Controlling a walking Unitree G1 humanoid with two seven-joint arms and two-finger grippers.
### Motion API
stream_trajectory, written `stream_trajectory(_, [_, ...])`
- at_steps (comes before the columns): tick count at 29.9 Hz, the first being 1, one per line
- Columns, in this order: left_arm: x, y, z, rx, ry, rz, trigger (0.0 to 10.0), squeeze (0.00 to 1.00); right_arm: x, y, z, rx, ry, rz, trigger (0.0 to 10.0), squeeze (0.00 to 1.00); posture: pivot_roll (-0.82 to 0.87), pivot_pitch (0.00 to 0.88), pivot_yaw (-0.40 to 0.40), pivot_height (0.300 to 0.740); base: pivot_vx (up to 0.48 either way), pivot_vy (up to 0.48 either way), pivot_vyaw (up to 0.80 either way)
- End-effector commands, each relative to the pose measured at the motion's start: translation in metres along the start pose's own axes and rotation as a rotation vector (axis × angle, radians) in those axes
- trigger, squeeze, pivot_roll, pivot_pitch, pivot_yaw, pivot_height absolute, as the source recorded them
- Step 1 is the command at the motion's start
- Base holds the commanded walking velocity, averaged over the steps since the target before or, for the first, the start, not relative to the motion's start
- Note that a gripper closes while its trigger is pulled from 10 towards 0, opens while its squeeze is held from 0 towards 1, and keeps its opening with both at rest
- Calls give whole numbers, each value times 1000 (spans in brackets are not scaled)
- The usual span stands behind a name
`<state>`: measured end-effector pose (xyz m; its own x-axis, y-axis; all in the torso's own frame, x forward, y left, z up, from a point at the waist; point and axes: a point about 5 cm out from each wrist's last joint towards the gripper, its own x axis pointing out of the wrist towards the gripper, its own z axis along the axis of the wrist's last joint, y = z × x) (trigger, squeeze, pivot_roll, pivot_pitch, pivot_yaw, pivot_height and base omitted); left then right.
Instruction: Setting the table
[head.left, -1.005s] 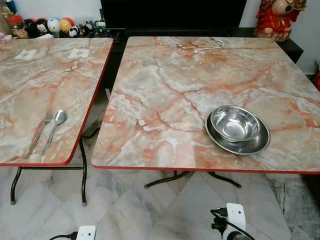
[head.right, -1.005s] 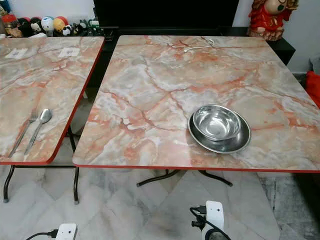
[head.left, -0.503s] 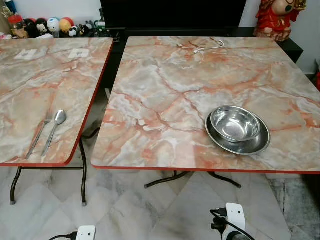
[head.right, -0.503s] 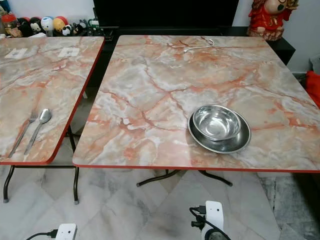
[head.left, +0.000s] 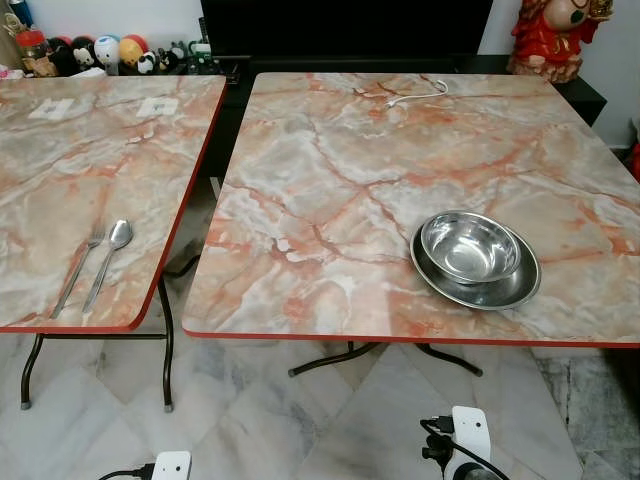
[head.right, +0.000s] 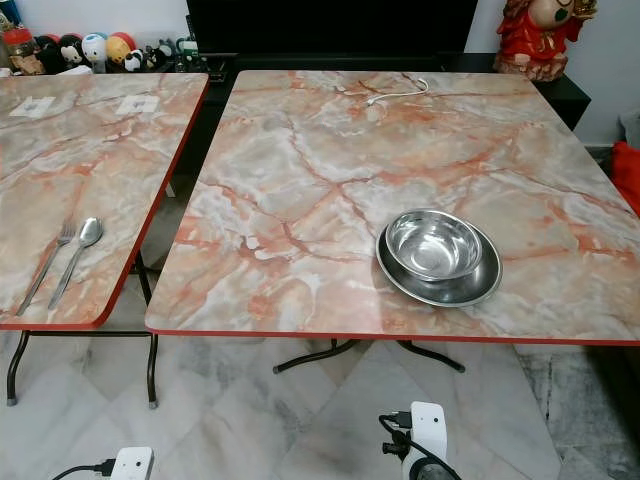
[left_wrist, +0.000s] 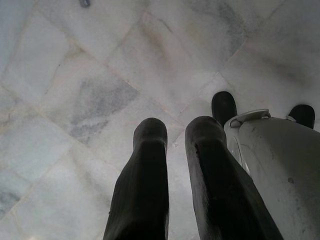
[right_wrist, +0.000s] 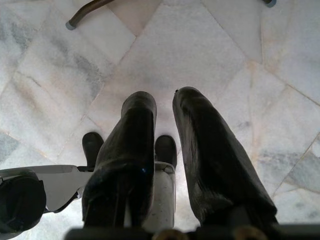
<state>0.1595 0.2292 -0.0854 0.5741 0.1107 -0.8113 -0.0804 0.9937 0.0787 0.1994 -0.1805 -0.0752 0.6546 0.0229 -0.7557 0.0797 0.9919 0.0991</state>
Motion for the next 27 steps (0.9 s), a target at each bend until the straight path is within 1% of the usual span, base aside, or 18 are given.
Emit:
stream_trajectory(1, [-1, 0, -5, -9, 14, -4, 10000, 0, -1, 0, -6, 9, 15, -1, 10000, 0, -91, 93, 31, 740, 0, 0, 0])
stream_trajectory(27, [-1, -1, -5, -17, 18, -3, 10000, 0, -1, -1, -6, 15, 17, -7, 10000, 0, -84, 86, 28, 740, 0, 0, 0])
